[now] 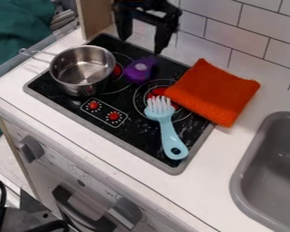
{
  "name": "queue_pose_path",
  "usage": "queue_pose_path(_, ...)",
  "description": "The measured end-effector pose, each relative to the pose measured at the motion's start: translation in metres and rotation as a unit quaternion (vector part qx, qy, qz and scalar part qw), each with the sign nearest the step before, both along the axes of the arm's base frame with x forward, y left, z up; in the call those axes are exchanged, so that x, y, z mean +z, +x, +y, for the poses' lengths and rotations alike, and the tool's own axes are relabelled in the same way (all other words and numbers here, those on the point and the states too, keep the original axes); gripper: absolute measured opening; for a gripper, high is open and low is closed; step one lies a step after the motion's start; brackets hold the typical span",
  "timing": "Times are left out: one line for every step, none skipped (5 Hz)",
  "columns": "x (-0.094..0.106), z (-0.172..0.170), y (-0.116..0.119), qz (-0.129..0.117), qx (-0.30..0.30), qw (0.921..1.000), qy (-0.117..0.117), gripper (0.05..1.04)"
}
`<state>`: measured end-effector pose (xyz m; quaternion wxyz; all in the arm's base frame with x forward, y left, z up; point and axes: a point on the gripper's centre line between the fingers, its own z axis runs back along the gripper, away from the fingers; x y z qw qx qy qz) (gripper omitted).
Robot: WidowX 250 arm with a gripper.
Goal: Take the purple object of the silver pot and place it above the stove
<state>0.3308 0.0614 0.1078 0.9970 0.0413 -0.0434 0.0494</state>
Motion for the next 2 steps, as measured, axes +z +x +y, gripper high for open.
queue_pose_path(0.0003,-0.0071,-0.0041,-0.004,0.015,0.9997,-0.020,1.005)
queue_pose_path(-0.0017,-0.0096,-0.0043,-0.005,0.017,0.9995,-0.028,1.005)
